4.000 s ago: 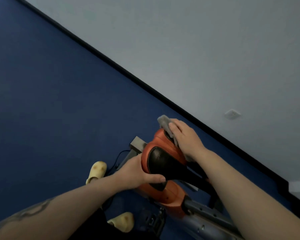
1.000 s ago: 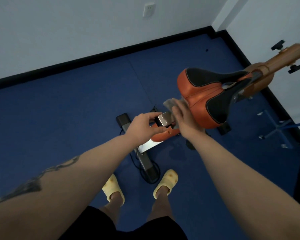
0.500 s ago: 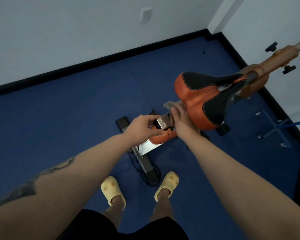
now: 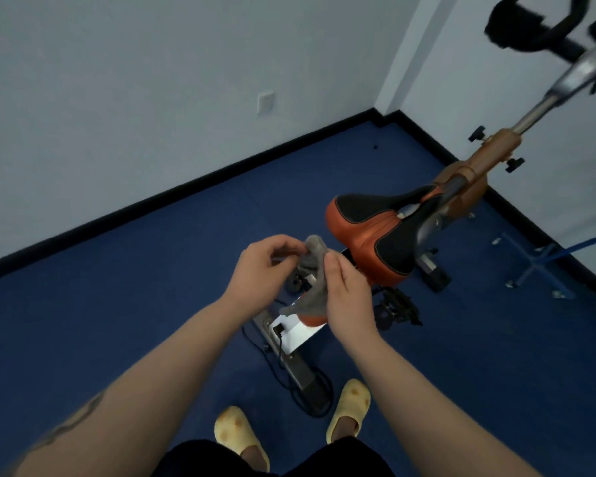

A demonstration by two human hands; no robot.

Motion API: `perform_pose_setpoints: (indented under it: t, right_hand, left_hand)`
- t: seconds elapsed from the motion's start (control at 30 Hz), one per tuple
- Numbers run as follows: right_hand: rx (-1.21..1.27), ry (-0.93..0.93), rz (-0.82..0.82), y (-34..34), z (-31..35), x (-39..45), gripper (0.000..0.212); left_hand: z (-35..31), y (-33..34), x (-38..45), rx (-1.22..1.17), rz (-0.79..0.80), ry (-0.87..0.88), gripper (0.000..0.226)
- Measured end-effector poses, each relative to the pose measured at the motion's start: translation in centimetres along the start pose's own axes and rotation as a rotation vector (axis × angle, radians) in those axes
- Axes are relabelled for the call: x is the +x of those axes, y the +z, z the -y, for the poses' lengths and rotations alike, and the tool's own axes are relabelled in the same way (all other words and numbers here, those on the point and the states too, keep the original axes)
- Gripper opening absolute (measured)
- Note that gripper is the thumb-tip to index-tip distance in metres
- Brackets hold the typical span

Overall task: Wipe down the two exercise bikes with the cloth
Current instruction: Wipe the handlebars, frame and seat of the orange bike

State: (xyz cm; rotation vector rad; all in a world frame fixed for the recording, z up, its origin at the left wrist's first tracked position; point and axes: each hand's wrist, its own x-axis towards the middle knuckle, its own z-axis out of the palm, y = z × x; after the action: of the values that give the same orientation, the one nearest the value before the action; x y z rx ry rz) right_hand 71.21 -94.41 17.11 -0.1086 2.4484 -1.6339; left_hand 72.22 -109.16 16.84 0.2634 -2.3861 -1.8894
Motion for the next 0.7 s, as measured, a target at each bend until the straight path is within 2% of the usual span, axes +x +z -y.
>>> perform_pose_setpoints:
  t: [0.23,0.37,0.4,0.47,0.53,0.6,0.7]
  right_hand:
    - [-0.216,-0.166,-0.387,-6.1,5.4,-0.4,0.035]
    - [-0.527,-0.275,-0.593,-8.4,4.9,1.5,0.036]
    - [-0.605,-0.230,-0.566,-8.1,4.0,2.1,0.040]
    - [-0.706,-0.063,-0.411,-6.9,2.0,3.0,0.046]
    - [-0.831,-0.036,-0.280,-5.0,-0.2,3.5,0.053]
    - [-0.914,-0.041,-0.250,-4.3,-1.3,4.6,0.059]
    - [-0.867,0.092,-0.214,-5.8,-0.8,8.4,0.059]
  left_hand:
    - [-6.9,1.2,5.1,0.066,0.080,0.225,0.030]
    - [-7.8,4.1,8.0,0.205,0.129,0.250,0.031]
    - [-7.6,4.8,8.6,0.251,0.139,0.245,0.032]
    - [-7.0,6.3,9.8,0.332,0.182,0.220,0.035]
    - [-6.2,7.6,10.4,0.408,0.244,0.173,0.036]
    - [-5.1,8.7,11.1,0.557,0.254,0.218,0.036]
    - [-4.5,9.1,12.9,0.692,0.254,0.227,0.035]
